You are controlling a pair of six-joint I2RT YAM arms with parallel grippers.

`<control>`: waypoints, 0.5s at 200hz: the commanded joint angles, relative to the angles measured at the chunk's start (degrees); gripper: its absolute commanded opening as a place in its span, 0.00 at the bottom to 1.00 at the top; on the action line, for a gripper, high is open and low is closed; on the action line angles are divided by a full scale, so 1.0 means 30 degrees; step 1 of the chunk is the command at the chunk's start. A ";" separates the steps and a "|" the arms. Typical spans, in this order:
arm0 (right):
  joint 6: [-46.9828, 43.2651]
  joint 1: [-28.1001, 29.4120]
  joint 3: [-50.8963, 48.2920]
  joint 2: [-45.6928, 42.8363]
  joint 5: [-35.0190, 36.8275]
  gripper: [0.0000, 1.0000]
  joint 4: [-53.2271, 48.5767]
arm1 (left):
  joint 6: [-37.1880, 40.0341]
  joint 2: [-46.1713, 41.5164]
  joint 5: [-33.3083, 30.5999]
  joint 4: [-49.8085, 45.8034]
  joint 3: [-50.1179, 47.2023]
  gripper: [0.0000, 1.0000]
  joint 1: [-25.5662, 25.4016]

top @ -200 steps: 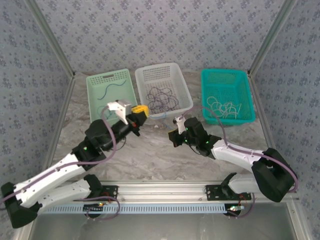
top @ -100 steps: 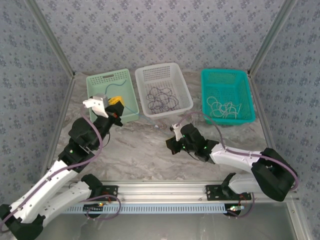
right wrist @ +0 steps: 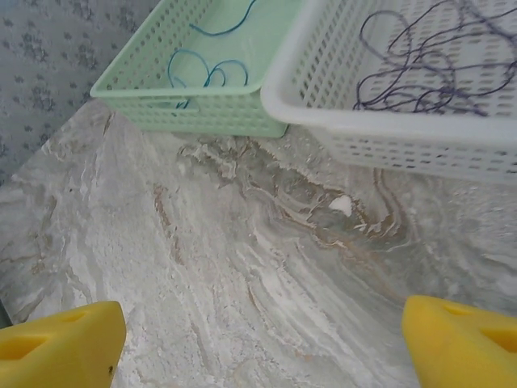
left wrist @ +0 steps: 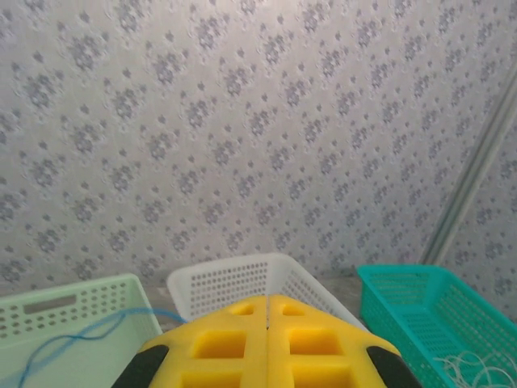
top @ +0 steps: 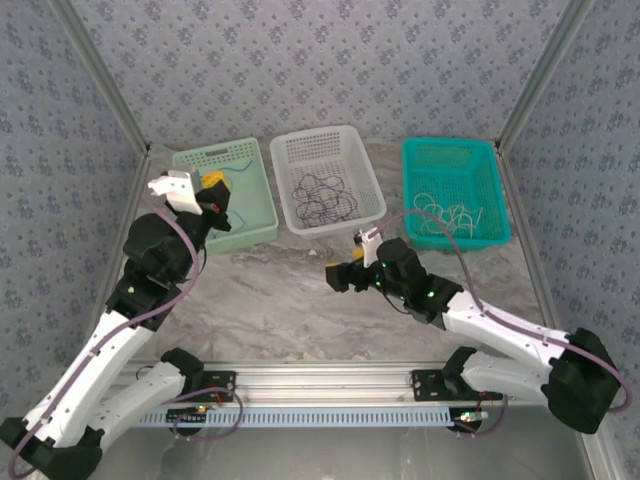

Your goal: Untangle the cables

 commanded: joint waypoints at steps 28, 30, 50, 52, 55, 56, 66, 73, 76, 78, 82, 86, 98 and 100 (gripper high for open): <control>0.0062 -0.0656 -0.1047 -0.1817 0.1337 0.92 -0.2277 | 0.0453 0.1827 0.1725 -0.0136 0.1308 0.00 0.2730; 0.0070 -0.0662 -0.1065 -0.1874 0.1375 0.92 -0.2380 | 0.0414 0.1912 0.1807 -0.0138 0.1323 0.00 0.2879; 0.0090 -0.0768 -0.1255 -0.2451 0.1882 0.92 -0.3133 | -0.0071 0.2543 0.2705 -0.0055 0.1459 0.00 0.4174; 0.0092 -0.0793 -0.1285 -0.2524 0.1936 0.92 -0.3180 | -0.0128 0.2596 0.2777 -0.0030 0.1470 0.00 0.4251; 0.0092 -0.0815 -0.1317 -0.2638 0.1990 0.92 -0.3268 | -0.0164 0.2708 0.2869 0.0017 0.1473 0.00 0.4403; 0.0092 -0.0822 -0.1326 -0.2685 0.2007 0.92 -0.3280 | -0.0189 0.2739 0.2898 0.0042 0.1474 0.00 0.4447; 0.0120 -0.0896 -0.1513 -0.3010 0.2162 0.92 -0.3444 | -0.0215 0.2979 0.3096 0.0222 0.1494 0.00 0.4864; 0.0173 -0.0957 -0.1650 -0.3301 0.2227 0.92 -0.3497 | -0.0288 0.3219 0.3184 0.0317 0.1521 0.00 0.5144; 0.0194 -0.0996 -0.1725 -0.3394 0.2272 0.92 -0.3498 | -0.0297 0.3353 0.3281 0.0376 0.1557 0.00 0.5233; 0.0206 -0.1011 -0.1791 -0.3462 0.2283 0.92 -0.3469 | -0.0323 0.3421 0.3368 0.0400 0.1575 0.00 0.5336; 0.0231 -0.1056 -0.1874 -0.3568 0.2292 0.92 -0.3441 | -0.0372 0.3607 0.3529 0.0438 0.1634 0.00 0.5540; 0.0260 -0.1090 -0.1994 -0.3655 0.2291 0.92 -0.3425 | -0.0454 0.3826 0.3738 0.0463 0.1685 0.00 0.5716; 0.0312 -0.1192 -0.2236 -0.3837 0.2304 0.92 -0.3353 | -0.0743 0.4504 0.4240 0.0504 0.1888 0.00 0.6333; 0.0345 -0.1206 -0.2256 -0.3859 0.2313 0.92 -0.3352 | -0.0801 0.4661 0.4325 0.0527 0.1907 0.00 0.6410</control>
